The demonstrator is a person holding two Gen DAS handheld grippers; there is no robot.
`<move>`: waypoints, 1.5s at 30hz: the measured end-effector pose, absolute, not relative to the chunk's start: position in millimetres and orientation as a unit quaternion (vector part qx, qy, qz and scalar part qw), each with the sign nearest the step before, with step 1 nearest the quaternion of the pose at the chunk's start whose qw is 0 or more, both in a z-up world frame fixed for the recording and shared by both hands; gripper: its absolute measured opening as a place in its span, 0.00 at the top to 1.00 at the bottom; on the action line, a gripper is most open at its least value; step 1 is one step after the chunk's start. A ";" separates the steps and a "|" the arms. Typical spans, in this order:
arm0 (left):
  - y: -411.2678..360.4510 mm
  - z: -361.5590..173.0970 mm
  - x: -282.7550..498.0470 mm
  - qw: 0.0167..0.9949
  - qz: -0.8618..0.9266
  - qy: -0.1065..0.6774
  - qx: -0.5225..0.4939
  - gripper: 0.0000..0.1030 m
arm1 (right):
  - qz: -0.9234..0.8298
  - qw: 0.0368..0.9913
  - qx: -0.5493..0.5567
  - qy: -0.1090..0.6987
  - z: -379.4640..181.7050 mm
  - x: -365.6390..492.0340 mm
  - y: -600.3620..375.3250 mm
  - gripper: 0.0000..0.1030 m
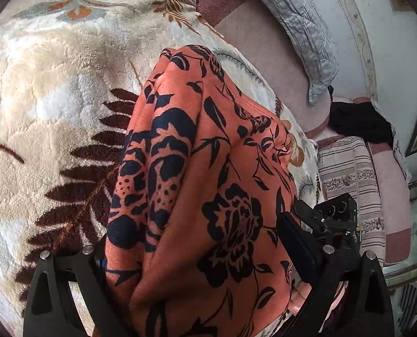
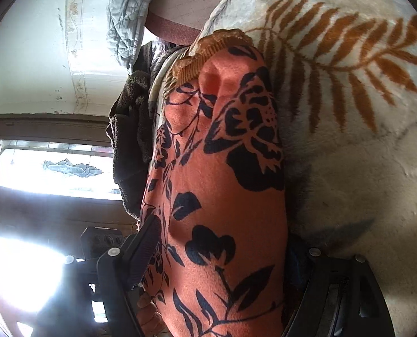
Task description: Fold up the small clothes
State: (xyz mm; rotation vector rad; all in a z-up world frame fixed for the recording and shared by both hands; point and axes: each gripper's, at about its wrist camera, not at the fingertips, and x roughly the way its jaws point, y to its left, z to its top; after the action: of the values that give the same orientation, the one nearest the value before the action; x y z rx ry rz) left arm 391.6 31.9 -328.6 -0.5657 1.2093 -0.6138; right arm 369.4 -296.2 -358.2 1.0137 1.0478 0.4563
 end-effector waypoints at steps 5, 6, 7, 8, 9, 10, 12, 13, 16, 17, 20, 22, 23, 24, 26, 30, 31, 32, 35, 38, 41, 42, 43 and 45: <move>22.5 -324.3 390.1 0.758 -0.273 0.543 -0.238 0.23 | 0.202 0.749 0.419 0.473 -353.5 376.2 -280.6 0.38; 20.2 -323.0 389.7 0.763 -0.270 0.540 -0.231 0.28 | 0.198 0.751 0.418 0.472 -353.8 376.7 -279.6 0.42; 19.3 -321.8 389.4 0.766 -0.268 0.538 -0.228 0.37 | 0.197 0.753 0.418 0.469 -353.6 376.6 -280.0 0.44; 19.9 -321.4 389.4 0.767 -0.267 0.536 -0.229 0.45 | 0.197 0.755 0.417 0.466 -352.4 376.4 -280.0 0.48; 20.6 -320.4 389.0 0.769 -0.267 0.533 -0.232 0.47 | 0.197 0.759 0.415 0.462 -350.1 375.9 -279.2 0.51; 21.0 -319.2 388.5 0.772 -0.267 0.528 -0.232 0.53 | 0.197 0.764 0.409 0.459 -347.1 375.1 -278.6 0.52; 17.8 -312.9 385.6 0.780 -0.272 0.517 -0.223 0.58 | 0.198 0.777 0.395 0.449 -338.7 373.3 -276.0 0.55; 14.5 -309.3 383.4 0.786 -0.274 0.511 -0.215 0.60 | 0.199 0.782 0.389 0.444 -334.4 371.6 -275.8 0.55; 3.4 -299.8 377.3 0.792 -0.285 0.500 -0.202 0.62 | 0.199 0.799 0.369 0.431 -319.1 366.2 -277.3 0.56; -0.4 -296.9 375.5 0.794 -0.289 0.496 -0.201 0.63 | 0.198 0.806 0.362 0.424 -313.2 362.0 -280.7 0.56; -11.2 -282.5 368.3 0.800 -0.301 0.480 -0.198 0.63 | 0.199 0.820 0.352 0.406 -296.4 352.2 -292.2 0.56; -20.8 -271.3 361.8 0.807 -0.306 0.469 -0.188 0.63 | 0.201 0.826 0.350 0.394 -286.1 343.6 -302.1 0.56; -25.6 -265.9 358.1 0.810 -0.309 0.464 -0.183 0.63 | 0.202 0.828 0.349 0.389 -281.0 339.9 -307.0 0.56; -30.1 -260.9 354.2 0.812 -0.312 0.459 -0.179 0.63 | 0.203 0.831 0.346 0.384 -276.1 336.1 -310.7 0.56; -36.6 -251.9 346.3 0.817 -0.318 0.449 -0.172 0.63 | 0.206 0.837 0.341 0.374 -266.5 327.7 -318.5 0.56; -53.2 -237.8 332.1 0.821 -0.329 0.436 -0.166 0.63 | 0.210 0.848 0.330 0.358 -248.9 308.7 -333.5 0.56; -63.1 -234.1 328.1 0.823 -0.331 0.433 -0.162 0.63 | 0.210 0.851 0.328 0.354 -245.9 301.9 -338.8 0.56; -69.7 -230.7 323.9 0.825 -0.334 0.429 -0.156 0.63 | 0.209 0.853 0.326 0.349 -243.4 295.5 -343.9 0.56; -85.8 -223.2 309.7 0.827 -0.342 0.422 -0.142 0.63 | 0.205 0.859 0.325 0.339 -236.1 276.4 -359.4 0.56; -100.3 -218.3 296.6 0.832 -0.345 0.417 -0.122 0.63 | 0.202 0.861 0.325 0.335 -233.2 263.7 -370.8 0.56; -110.5 -219.1 288.1 0.831 -0.343 0.422 -0.113 0.63 | 0.201 0.862 0.321 0.338 -233.4 256.2 -375.6 0.56; -112.5 -221.3 286.0 0.830 -0.343 0.426 -0.110 0.63 | 0.199 0.861 0.321 0.341 -234.7 253.3 -377.3 0.56; -115.0 -223.5 284.9 0.828 -0.343 0.430 -0.109 0.63 | 0.198 0.860 0.321 0.344 -235.7 253.0 -375.3 0.56; -119.5 -228.9 282.4 0.824 -0.341 0.440 -0.106 0.63 | 0.194 0.858 0.321 0.350 -238.3 248.8 -382.0 0.56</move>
State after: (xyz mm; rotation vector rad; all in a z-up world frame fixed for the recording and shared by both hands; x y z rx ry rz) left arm 282.4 -119.5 -228.9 -0.2262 0.9353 -0.7248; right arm 248.8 -382.0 -238.3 0.6743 0.7344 0.4076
